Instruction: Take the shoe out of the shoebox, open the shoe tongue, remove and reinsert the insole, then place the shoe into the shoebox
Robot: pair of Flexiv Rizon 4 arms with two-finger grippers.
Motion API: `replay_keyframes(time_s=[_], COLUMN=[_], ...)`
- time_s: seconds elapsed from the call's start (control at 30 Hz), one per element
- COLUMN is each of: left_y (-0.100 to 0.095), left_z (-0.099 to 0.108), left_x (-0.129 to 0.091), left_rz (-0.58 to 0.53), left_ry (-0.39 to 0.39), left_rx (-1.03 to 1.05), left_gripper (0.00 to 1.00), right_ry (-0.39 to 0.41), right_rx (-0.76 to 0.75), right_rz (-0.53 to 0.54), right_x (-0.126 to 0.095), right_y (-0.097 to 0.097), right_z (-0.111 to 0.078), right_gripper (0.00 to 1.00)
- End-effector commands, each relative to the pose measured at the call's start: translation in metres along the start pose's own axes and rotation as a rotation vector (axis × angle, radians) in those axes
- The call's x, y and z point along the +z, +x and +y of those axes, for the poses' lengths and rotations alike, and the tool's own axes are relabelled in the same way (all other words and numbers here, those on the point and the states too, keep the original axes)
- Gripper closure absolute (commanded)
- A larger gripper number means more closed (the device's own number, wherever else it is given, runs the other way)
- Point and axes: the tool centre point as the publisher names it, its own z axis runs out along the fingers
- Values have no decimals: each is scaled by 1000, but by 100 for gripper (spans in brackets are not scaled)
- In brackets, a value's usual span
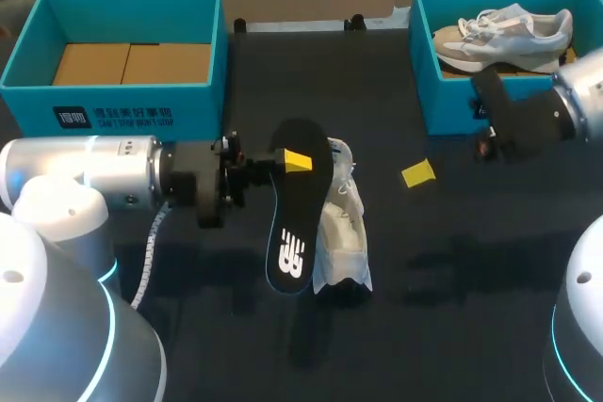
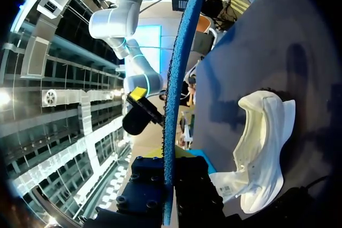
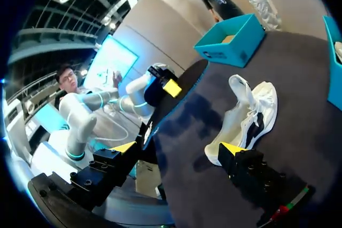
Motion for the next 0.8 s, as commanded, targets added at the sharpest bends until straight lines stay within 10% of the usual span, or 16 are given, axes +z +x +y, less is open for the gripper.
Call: replay_keyframes(time_s=[0.03, 0.4, 0.8], left_y=[0, 0, 0], left_z=[-1, -1, -1], left_x=[1, 1, 1], left_rz=[-1, -1, -1], left_ry=[-4, -4, -4], left_rx=[1, 1, 1], left_gripper=[100, 100, 100], right_ry=[-32, 59, 188], right_rx=[-44, -453, -483], right_rz=[-9, -229, -279], right_x=[1, 4, 6], right_y=[-6, -23, -28], right_z=[-1, -7, -2], right_gripper=[0, 0, 0])
